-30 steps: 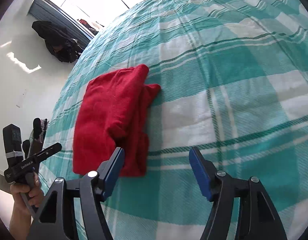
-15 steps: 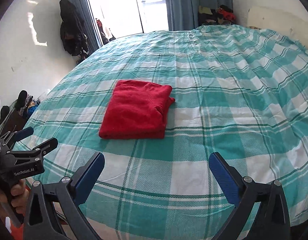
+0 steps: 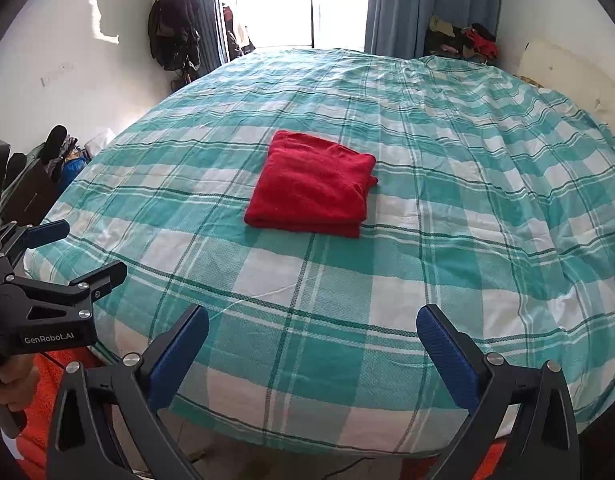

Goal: Fold small clothes

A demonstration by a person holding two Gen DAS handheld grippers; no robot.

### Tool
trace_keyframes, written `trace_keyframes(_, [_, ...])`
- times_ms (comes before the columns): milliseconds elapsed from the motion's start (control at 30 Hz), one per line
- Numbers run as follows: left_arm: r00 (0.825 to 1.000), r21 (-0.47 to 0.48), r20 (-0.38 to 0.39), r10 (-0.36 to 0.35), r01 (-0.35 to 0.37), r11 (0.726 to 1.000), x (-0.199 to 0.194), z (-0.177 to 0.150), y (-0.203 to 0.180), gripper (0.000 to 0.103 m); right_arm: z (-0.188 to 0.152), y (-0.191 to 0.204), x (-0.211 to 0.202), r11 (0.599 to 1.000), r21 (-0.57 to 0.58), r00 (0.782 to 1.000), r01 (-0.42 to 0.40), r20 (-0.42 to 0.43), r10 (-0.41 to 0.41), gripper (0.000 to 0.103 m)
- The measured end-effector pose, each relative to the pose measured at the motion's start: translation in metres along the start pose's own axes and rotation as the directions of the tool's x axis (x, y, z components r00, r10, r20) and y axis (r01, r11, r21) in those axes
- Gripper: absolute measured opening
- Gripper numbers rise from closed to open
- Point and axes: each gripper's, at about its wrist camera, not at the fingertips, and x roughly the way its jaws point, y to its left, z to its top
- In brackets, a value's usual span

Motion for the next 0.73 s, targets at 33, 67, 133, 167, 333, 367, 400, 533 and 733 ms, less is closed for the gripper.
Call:
trace_keyframes(33, [1.000,0.001,-0.004,-0.006,0.006,1.000,-0.003,-0.003,0.000,0.102,-0.004,0.002,-0.003,1.000,-0.004,1.000,0.008,-0.011,-0.009,0.103])
trace_keyframes(67, [1.000,0.002,-0.006,-0.010,0.010,1.000,-0.005,-0.005,0.000,0.102,-0.008,0.003,-0.007,1.000,-0.004,1.000,0.012,-0.019,-0.012,0.103])
trace_keyframes(133, [1.000,0.010,-0.001,-0.012,0.012,1.000,-0.011,-0.008,-0.003,0.102,-0.014,0.005,-0.013,1.000,-0.003,1.000,0.015,-0.024,-0.015,0.103])
trace_keyframes(167, [1.000,0.017,0.003,-0.012,0.012,1.000,-0.013,-0.007,-0.003,0.102,-0.016,0.006,-0.017,1.000,-0.002,1.000,0.018,-0.023,-0.018,0.103])
trace_keyframes(333, [1.000,0.027,0.022,-0.017,0.016,1.000,-0.022,-0.006,-0.006,0.102,-0.018,0.009,-0.026,0.999,-0.020,0.999,0.037,-0.020,-0.037,0.103])
trace_keyframes(367, [1.000,0.026,0.021,-0.020,0.019,0.999,-0.021,-0.005,-0.006,0.102,-0.017,0.009,-0.027,0.999,-0.026,0.999,0.043,-0.016,-0.044,0.103])
trace_keyframes(400, [1.000,0.022,0.017,-0.027,0.026,0.999,-0.021,-0.004,-0.006,0.102,-0.016,0.009,-0.027,0.998,-0.030,0.999,0.049,-0.013,-0.050,0.103])
trace_keyframes(533, [0.998,0.008,-0.006,-0.057,0.057,0.998,-0.020,-0.004,-0.006,0.102,-0.014,0.009,-0.028,0.998,-0.030,0.998,0.056,-0.007,-0.057,0.103])
trace_keyframes(733, [0.998,-0.013,0.043,-0.051,0.052,0.999,-0.032,-0.005,-0.005,0.101,-0.012,0.010,-0.027,0.998,-0.031,0.999,0.052,-0.005,-0.052,0.103])
